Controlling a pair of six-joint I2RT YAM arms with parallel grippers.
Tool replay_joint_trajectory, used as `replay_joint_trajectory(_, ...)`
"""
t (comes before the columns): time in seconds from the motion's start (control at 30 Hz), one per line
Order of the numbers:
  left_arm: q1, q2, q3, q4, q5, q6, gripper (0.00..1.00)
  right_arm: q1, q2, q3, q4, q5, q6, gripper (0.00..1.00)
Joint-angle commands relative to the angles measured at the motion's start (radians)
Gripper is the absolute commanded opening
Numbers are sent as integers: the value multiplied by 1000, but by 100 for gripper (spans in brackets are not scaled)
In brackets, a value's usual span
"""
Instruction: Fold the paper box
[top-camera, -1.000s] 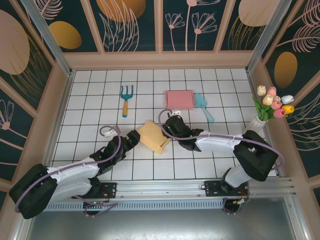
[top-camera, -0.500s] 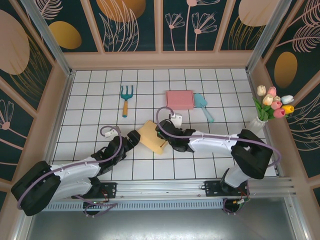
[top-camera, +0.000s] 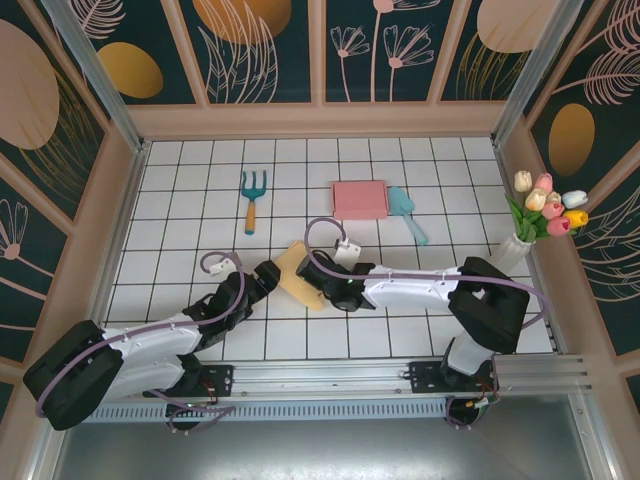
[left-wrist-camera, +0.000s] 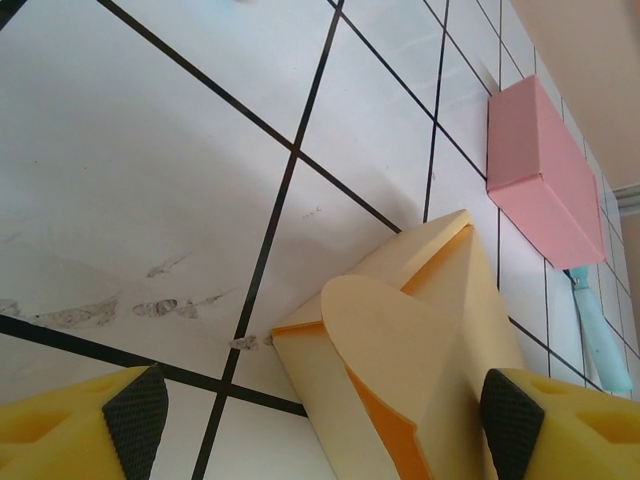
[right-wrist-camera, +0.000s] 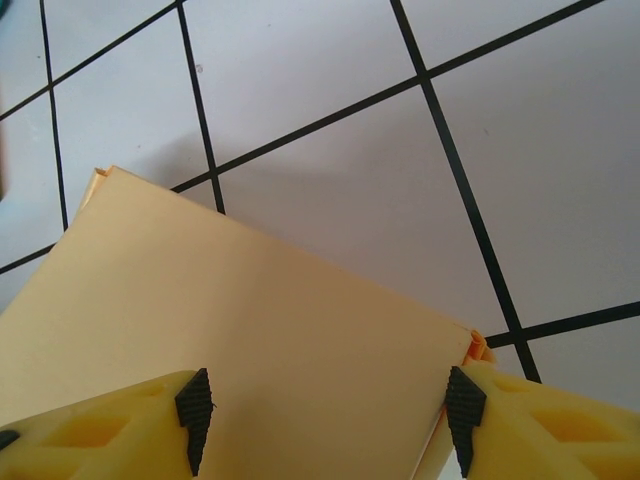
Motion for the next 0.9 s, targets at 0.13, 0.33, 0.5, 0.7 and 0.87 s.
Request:
replay_joint_trajectory(0.13, -6, 7, -28, 14, -31, 19, 84, 11, 45, -38, 5, -17, 50, 67)
replay_joint_trajectory(0.33, -6, -60, 5, -82, -63, 77, 85, 2, 93, -33, 16, 16, -38, 66)
replay_joint_trajectory(0.5, -6, -205, 62, -283, -152, 165, 86, -4, 159, -8, 19, 48, -193, 65)
replay_joint_trajectory(0.7, -6, -355, 57, -364, -211, 211, 86, -5, 214, 23, 22, 69, -364, 64)
replay_joint_trajectory(0.87, -5, -283, 60, -307, -177, 235, 86, -5, 227, 33, 56, 87, -507, 64)
